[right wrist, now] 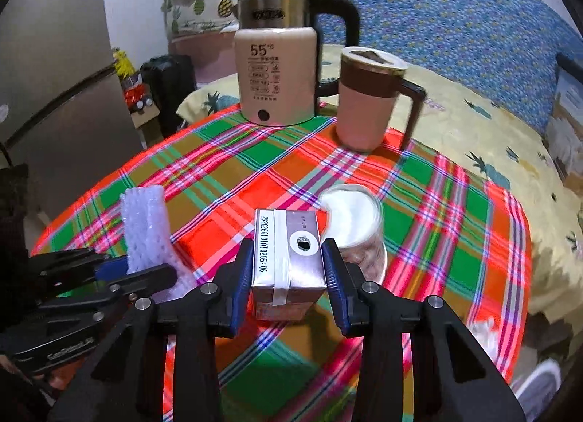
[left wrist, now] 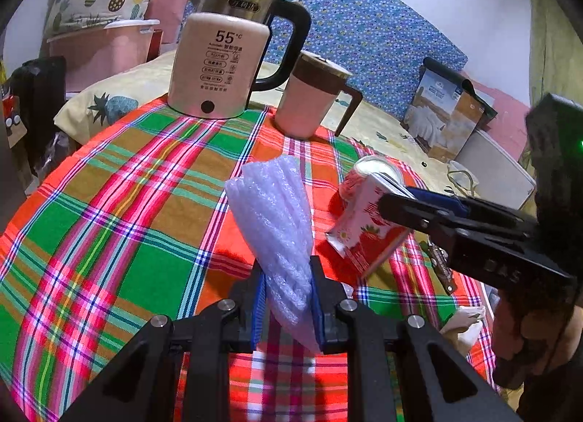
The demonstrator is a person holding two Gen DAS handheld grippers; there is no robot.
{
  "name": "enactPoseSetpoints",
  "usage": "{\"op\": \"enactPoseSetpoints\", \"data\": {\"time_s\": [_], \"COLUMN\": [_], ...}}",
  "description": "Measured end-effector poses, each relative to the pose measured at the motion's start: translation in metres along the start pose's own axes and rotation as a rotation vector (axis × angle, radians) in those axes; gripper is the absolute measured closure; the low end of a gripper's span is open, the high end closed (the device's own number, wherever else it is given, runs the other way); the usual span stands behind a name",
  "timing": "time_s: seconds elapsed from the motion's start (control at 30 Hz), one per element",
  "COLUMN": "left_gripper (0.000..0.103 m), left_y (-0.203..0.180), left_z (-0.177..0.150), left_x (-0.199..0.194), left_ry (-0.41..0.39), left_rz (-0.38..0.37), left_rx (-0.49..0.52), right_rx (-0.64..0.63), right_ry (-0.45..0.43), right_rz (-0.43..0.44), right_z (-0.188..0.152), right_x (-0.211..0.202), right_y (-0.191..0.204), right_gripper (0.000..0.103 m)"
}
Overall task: Collect trash
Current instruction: 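Grasp the small white milk box with the right gripper, then carry the foam net and white box over the bin and open both grippers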
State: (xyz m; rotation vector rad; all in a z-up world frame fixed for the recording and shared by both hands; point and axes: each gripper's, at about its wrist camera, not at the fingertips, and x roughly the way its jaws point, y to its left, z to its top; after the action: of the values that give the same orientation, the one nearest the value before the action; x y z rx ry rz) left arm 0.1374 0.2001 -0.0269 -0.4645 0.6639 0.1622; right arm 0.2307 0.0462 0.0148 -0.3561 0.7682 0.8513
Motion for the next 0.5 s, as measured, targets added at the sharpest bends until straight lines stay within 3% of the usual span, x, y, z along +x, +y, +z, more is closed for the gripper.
{"op": "enactPoseSetpoints", "data": {"time_s": [0.5], "left_gripper": [0.081], "left_y": [-0.047], "left_z": [-0.013], "left_x": [-0.029], "left_ry": [-0.027], "left_rz": [-0.043], "left_rx": [0.112], "right_rx": [0.148], "right_ry": [-0.11], "right_rz": [-0.014], "right_z": [-0.036], "right_x": [-0.06], "right_y": [-0.012], "right_gripper": [0.064]}}
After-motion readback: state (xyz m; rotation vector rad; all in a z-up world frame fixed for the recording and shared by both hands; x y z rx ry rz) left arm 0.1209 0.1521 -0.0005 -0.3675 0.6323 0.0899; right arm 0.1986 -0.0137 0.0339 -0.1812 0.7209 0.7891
